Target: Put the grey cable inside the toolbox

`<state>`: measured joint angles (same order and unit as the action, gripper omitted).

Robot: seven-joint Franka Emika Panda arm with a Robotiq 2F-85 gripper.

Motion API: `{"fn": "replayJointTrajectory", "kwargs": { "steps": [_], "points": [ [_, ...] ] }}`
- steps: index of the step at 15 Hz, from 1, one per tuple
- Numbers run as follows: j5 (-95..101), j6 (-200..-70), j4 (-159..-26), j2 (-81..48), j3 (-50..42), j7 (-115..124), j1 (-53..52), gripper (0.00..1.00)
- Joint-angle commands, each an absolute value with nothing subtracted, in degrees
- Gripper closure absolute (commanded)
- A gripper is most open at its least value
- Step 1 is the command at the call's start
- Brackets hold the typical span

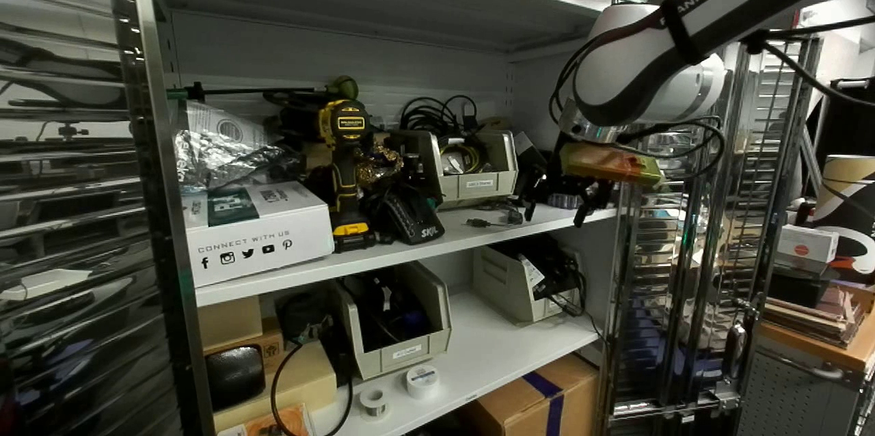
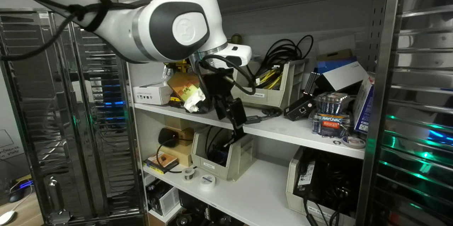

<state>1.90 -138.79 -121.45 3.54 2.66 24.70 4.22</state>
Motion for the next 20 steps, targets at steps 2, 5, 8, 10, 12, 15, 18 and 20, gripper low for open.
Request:
{"fn": "replayJointTrajectory", "kwargs": {
  "steps": [2,5,8,10,12,15,18,20],
  "points": [
    [4.2,-136.8,-108.7,-5.5,1.9,29.5,2.3,0.0],
    [6.8,-135.0,-102.8,-9.5,0.8,32.4,1.0,0.0],
    [8.3,-131.3,-97.8,-13.0,-0.9,34.2,0.2,0.0],
    [7.6,-128.2,-94.8,-15.0,-1.9,34.3,0.1,0.0],
    [7.1,-126.3,-92.6,-16.5,-2.7,34.5,0.1,0.0],
    [5.8,-124.9,-89.8,-18.4,-3.3,33.9,0.2,0.0],
    [4.3,-124.6,-87.9,-19.6,-3.0,32.8,0.1,0.0],
    [3.3,-124.4,-87.1,-20.2,-2.8,32.3,-0.1,0.0]
  ]
}}
